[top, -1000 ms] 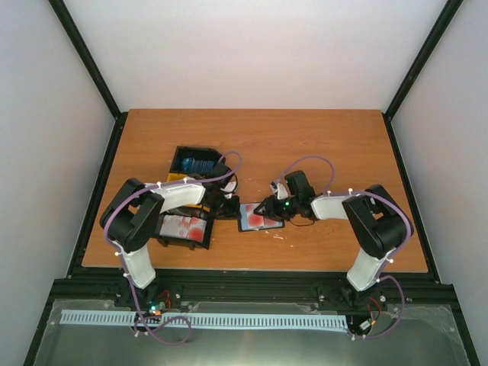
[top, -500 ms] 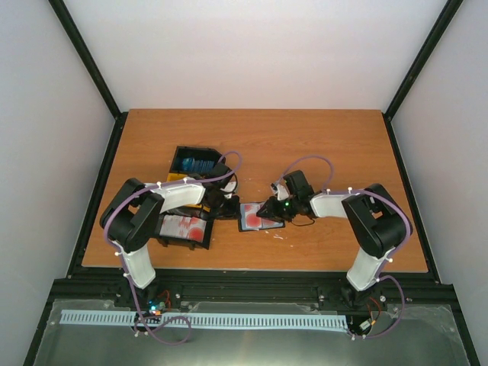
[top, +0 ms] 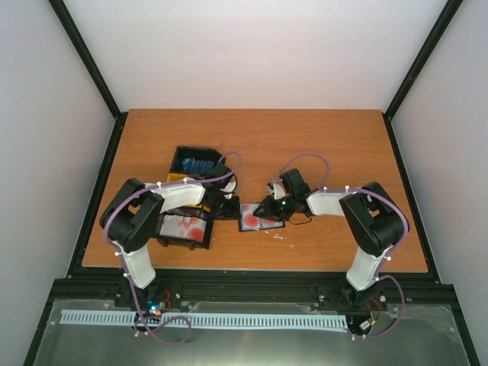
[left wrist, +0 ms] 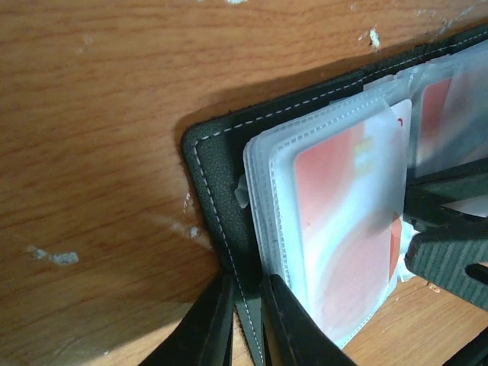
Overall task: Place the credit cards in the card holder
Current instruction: Insert the credit card into the card holder.
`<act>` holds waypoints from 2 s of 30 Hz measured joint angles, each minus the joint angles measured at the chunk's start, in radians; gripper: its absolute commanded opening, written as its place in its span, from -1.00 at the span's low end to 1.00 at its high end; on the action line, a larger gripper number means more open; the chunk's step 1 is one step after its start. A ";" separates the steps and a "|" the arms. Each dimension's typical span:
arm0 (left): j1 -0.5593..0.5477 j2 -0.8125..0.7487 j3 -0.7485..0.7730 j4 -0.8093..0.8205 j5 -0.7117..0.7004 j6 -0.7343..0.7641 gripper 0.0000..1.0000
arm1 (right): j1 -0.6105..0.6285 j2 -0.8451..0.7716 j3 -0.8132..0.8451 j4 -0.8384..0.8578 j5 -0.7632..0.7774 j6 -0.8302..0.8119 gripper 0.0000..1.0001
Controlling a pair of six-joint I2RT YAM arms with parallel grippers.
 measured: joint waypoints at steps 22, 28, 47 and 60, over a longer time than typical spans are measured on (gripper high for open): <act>0.088 -0.500 -0.132 0.046 -0.221 -0.165 -0.61 | 0.361 0.014 0.445 -0.689 0.787 -0.099 0.39; 0.153 -0.665 -0.217 0.044 -0.315 -0.248 -0.57 | 0.428 0.115 0.524 -0.781 0.873 -0.114 0.41; 0.159 -0.681 -0.277 0.043 -0.328 -0.286 -0.58 | 0.502 0.207 0.591 -0.876 0.949 -0.153 0.39; 0.159 -0.665 -0.277 0.045 -0.321 -0.285 -0.59 | 0.502 0.206 0.610 -0.914 1.026 -0.143 0.37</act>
